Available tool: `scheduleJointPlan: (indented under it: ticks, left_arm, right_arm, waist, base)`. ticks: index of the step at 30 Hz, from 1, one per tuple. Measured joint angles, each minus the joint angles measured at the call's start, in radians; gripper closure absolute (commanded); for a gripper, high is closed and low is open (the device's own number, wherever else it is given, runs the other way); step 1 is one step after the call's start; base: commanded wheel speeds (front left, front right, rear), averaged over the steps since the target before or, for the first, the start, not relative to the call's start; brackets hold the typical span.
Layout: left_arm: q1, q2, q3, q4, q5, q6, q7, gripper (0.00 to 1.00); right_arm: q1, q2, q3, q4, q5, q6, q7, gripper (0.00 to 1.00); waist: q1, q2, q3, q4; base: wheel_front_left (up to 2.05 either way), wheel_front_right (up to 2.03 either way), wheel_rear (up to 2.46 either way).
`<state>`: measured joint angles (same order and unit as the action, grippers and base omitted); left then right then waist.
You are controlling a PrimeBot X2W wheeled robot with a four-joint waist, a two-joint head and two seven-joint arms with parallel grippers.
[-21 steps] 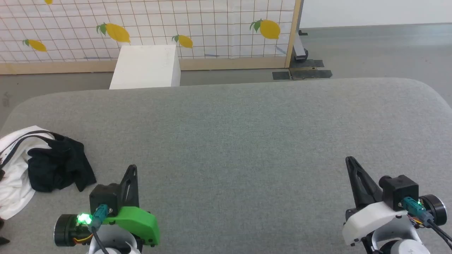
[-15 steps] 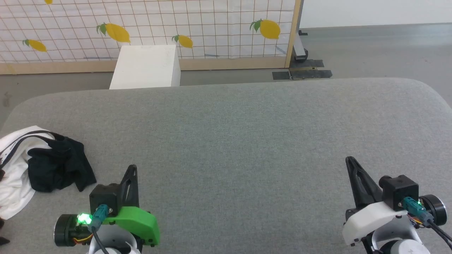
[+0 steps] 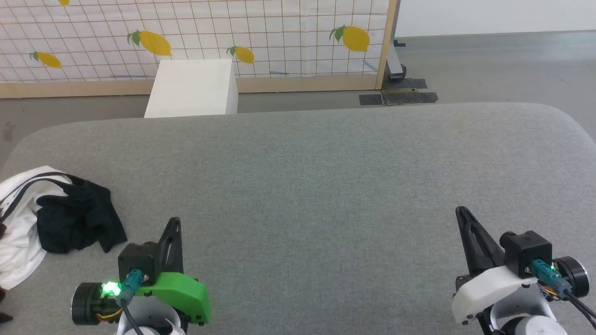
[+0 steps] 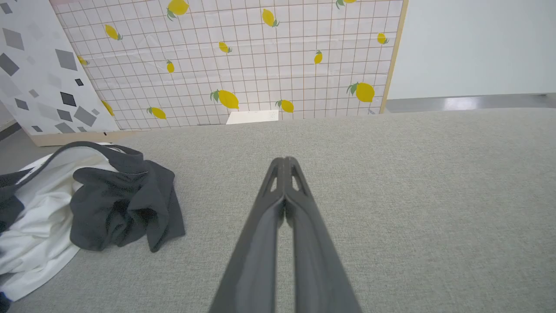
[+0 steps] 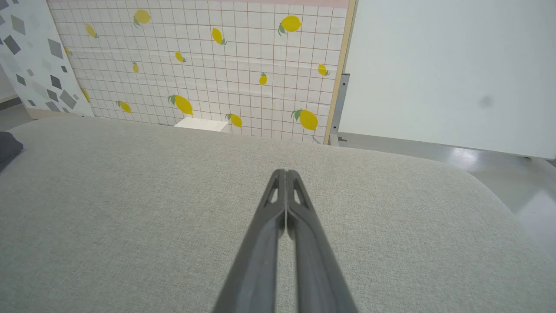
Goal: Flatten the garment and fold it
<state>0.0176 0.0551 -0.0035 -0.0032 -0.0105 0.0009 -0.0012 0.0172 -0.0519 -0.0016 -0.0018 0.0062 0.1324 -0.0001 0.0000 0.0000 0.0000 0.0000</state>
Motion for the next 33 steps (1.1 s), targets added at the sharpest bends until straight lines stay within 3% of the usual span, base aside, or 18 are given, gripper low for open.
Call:
scheduleJointPlan:
  ticks: [1, 2, 33]
  left_arm:
    - [0.0, 0.0, 0.0, 0.0, 0.0, 0.0, 0.0, 1.0]
    - [0.001, 0.0, -0.001, 0.0, 0.0, 0.0, 0.0, 0.0]
    - [0.018, 0.0, 0.01, -0.006, -0.017, 0.0, -0.054, 0.0]
  right_arm:
    - [0.0, 0.0, 0.0, 0.0, 0.0, 0.0, 0.0, 1.0]
    - [0.0, 0.0, 0.0, 0.0, 0.0, 0.0, 0.0, 0.0]
    - [0.011, 0.0, -0.083, 0.01, 0.022, 0.0, -0.054, 0.0]
  waist:
    - [0.0, 0.0, 0.0, 0.0]
    - [0.0, 0.0, 0.0, 0.0]
    - [0.0, 0.0, -0.006, 0.031]
  base:
    - [0.0, 0.0, 0.0]
    - [0.0, 0.0, 0.0]
    - [0.0, 0.0, 0.0]
